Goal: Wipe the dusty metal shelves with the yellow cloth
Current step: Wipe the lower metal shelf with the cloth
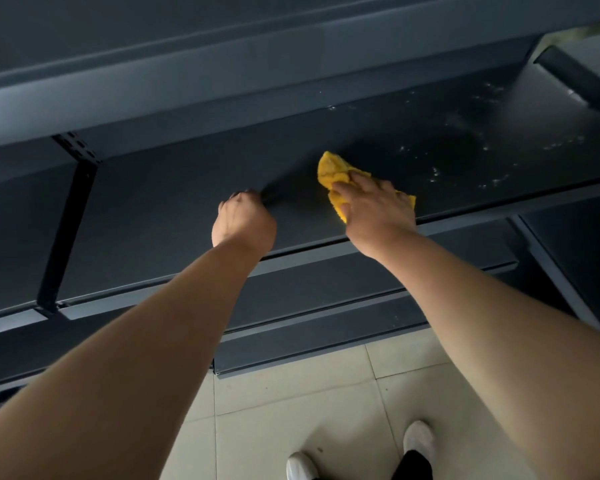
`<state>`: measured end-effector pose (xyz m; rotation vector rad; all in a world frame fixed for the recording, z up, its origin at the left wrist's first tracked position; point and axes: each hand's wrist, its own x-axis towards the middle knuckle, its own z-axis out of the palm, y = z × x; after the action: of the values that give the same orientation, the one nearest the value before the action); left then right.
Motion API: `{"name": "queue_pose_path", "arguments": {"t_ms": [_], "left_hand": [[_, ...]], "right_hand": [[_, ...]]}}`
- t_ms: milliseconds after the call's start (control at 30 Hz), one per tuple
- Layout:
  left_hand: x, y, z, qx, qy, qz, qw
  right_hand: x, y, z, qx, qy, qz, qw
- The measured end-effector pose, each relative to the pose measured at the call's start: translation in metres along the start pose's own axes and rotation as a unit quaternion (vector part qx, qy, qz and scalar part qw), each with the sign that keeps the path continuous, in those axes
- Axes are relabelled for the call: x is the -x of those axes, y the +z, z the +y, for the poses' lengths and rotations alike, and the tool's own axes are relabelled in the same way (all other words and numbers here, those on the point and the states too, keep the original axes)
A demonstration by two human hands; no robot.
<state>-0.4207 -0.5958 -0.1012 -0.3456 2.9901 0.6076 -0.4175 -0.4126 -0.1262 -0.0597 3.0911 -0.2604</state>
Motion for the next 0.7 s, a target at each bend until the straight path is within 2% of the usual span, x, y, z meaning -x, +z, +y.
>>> {"name": "queue_pose_path", "arguments": {"t_ms": [133, 233, 333, 367, 433, 533, 567, 700], "left_hand": [[0.007, 0.009, 0.037, 0.035, 0.025, -0.012, 0.999], [0.008, 0.014, 0.068, 0.055, 0.039, -0.006, 0.998], [0.012, 0.021, 0.103, 0.089, 0.052, 0.03, 0.994], [0.015, 0.026, 0.116, 0.105, 0.059, 0.034, 0.992], [0.021, 0.042, 0.143, 0.122, 0.059, 0.009, 0.991], [0.026, 0.072, 0.171, 0.035, 0.02, -0.092, 0.995], [0.027, 0.079, 0.174, 0.001, 0.008, -0.099, 0.995], [0.014, 0.094, 0.168, -0.026, -0.002, -0.031, 0.999]], "right_hand": [[-0.002, -0.005, 0.029, -0.004, 0.023, 0.006, 1.0], [-0.007, -0.009, 0.039, -0.018, -0.012, -0.041, 0.999], [-0.011, -0.024, 0.059, -0.137, -0.062, -0.091, 0.985], [-0.011, -0.029, 0.069, -0.171, -0.069, -0.077, 0.98], [-0.012, -0.04, 0.091, -0.165, -0.061, -0.02, 0.984], [-0.013, -0.052, 0.122, -0.103, -0.036, -0.001, 0.994], [-0.015, -0.055, 0.13, -0.092, -0.033, -0.008, 0.995], [-0.023, -0.054, 0.155, -0.079, -0.04, -0.015, 0.996]]}}
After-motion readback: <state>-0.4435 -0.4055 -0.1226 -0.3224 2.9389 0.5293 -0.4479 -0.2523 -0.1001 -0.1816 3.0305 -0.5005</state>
